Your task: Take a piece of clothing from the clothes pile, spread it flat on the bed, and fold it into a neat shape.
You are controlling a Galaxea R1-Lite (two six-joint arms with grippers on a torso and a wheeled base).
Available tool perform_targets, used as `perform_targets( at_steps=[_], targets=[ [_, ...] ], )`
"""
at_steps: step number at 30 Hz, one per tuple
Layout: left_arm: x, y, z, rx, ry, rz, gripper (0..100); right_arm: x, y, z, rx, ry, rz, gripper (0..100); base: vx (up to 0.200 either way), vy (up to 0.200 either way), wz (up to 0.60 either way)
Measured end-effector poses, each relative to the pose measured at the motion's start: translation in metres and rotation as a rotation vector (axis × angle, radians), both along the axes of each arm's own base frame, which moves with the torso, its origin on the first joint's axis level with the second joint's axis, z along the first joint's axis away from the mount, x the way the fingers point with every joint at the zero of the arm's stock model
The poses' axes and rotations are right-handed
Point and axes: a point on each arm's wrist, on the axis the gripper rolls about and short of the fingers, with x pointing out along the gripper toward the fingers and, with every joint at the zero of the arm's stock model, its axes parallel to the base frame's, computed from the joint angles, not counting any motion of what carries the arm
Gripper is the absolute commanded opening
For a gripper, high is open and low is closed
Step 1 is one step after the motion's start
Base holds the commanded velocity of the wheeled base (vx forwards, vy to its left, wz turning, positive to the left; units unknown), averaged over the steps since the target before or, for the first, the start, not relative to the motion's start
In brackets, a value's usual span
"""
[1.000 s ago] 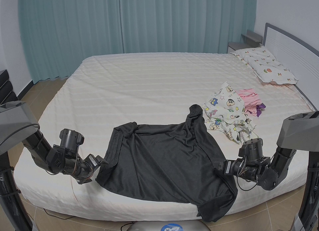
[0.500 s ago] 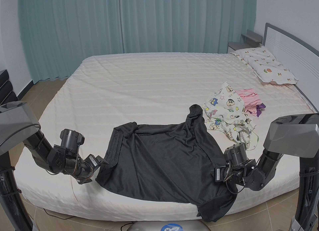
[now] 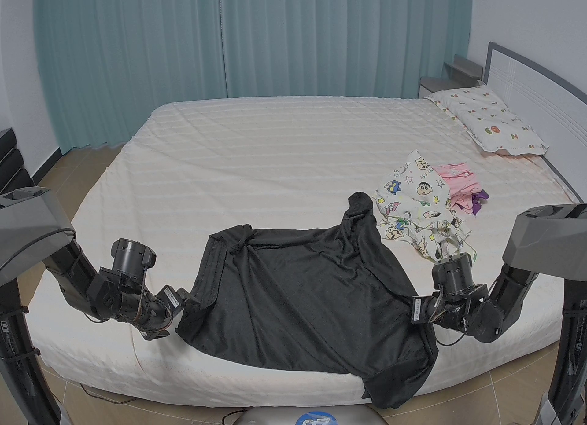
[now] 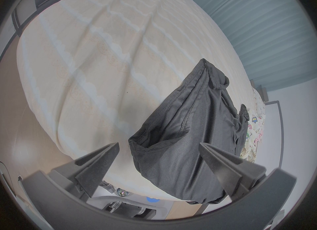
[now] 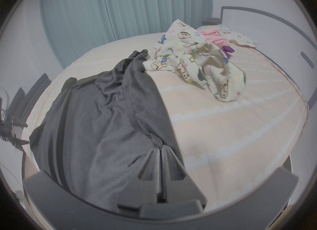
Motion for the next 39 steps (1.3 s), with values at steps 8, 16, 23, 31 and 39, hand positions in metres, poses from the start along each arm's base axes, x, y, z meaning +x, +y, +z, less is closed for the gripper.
perform_targets(
  at_steps=[8, 16, 23, 31, 39],
  targets=[
    [-0.001, 0.0, -0.001, 0.001, 0.006, -0.001, 100, 0.0, -0.044, 0.005, 0.073, -0.011, -0.078, 0, 0.0, 0.0, 0.0],
    [-0.002, 0.0, -0.002, 0.004, 0.015, -0.002, 100, 0.003, -0.084, 0.001, 0.138, -0.106, -0.143, 0, 0.0, 0.0, 0.0],
    [-0.003, -0.001, -0.003, 0.015, 0.016, -0.02, 100, -0.003, -0.102, -0.018, 0.162, -0.074, -0.175, 0, 0.0, 0.0, 0.0],
    [0.001, -0.009, -0.001, 0.015, -0.005, -0.043, 100, -0.003, -0.103, -0.028, 0.164, -0.07, -0.179, 0, 0.0, 0.0, 0.0],
    [0.014, -0.019, -0.007, 0.106, -0.034, -0.074, 100, -0.003, -0.102, -0.031, 0.166, -0.065, -0.18, 0, 0.0, 0.0, 0.0]
  ],
)
